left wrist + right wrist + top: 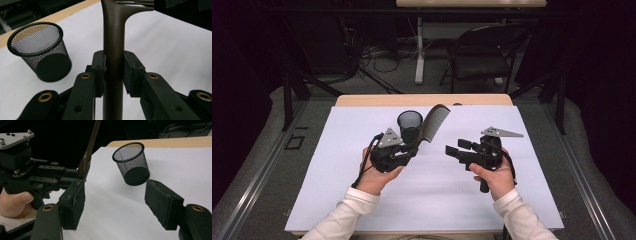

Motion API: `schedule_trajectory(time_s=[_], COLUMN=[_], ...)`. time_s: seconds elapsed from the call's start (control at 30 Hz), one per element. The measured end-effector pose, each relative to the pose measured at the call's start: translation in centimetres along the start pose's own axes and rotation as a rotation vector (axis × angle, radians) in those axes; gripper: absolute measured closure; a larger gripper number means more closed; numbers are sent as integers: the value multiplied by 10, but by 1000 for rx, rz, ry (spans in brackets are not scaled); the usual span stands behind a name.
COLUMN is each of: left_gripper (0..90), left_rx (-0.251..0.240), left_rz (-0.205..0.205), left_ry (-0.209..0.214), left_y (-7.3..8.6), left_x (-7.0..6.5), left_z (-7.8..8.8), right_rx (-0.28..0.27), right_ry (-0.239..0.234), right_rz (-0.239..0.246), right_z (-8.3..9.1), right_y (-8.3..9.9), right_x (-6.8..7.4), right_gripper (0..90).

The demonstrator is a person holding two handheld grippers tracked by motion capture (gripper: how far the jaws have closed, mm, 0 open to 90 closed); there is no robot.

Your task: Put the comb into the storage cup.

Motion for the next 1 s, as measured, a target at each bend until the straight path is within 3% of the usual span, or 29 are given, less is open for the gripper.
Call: schedule_trajectory(time_s=[0.13,0.4,0.63,1.0], left_gripper=[727,727,727,727], left_rx=[3,5,-2,-13], left_rz=[-1,-4,-4,-3], left_ry=[-1,-2,-6,-8], left_y=[0,1,1,3], left_x=[0,1,0,-2], left_z=[0,-1,-1,-3], right_rx=[17,-41,-31,8], right_ry=[-16,-20,-51,-28], right_rz=[-3,20,9,37], right_z=[-2,-3,-5,-9], right_y=[-4,-8,-10,-16], right_x=[1,3,4,11], right_gripper=[331,365,419,387])
Point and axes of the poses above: each handheld gripper's, and its own axes: z roughly backward along the jaws, y roughly out of its underside, x roughly to its left, the point moved 2 cm from there along -z, roughly forward along the jaws, and after that the axes turned 4 degrees about -z, right-handed, at the moved point
